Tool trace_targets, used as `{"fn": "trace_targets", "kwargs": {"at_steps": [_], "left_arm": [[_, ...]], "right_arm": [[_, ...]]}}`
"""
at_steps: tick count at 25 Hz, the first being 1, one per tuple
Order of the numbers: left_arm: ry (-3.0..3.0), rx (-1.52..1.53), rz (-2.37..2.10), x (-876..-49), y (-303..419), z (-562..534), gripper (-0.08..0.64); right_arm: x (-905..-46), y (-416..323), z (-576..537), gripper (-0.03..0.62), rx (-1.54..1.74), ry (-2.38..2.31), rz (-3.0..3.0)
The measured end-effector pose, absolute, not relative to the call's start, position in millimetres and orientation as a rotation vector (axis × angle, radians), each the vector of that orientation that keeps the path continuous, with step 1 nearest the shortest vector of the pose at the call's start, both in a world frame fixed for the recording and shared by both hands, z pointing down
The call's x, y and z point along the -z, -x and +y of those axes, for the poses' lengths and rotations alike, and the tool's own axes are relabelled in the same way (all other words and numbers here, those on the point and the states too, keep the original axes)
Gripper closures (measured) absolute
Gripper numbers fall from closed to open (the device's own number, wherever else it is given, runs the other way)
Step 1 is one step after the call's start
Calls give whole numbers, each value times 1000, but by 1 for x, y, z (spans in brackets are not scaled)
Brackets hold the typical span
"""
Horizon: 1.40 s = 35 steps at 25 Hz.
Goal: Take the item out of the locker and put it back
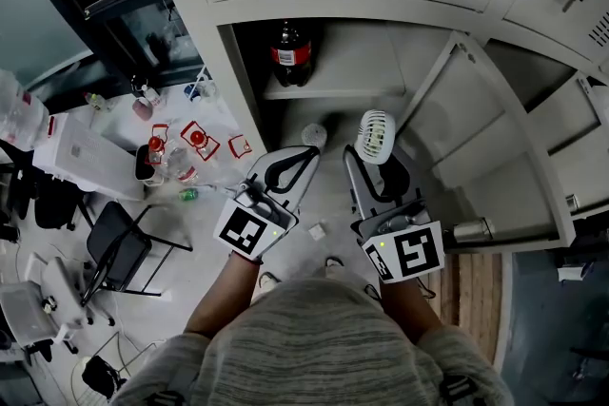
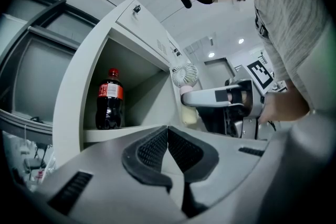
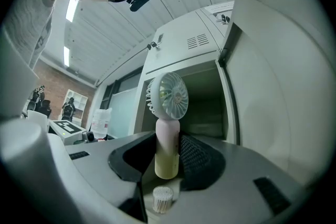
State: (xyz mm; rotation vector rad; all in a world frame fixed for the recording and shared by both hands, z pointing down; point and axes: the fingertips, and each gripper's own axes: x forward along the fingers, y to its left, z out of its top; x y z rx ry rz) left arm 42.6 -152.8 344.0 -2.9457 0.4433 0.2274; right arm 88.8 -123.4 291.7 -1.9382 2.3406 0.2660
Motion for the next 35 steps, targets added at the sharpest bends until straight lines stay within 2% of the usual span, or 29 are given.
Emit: {"fn": "trace_targets", "kwargs": {"at_steps": [15,35], "left_arm": [[2946,-225,452,-347,-41,-156,551],[2928,-259,455,-338,-40,-162,551]], "right_arm": [[-311,-94,-134,442,-216,1979,2340],[-268,-107,-195,442,-279,2026,2266]]}}
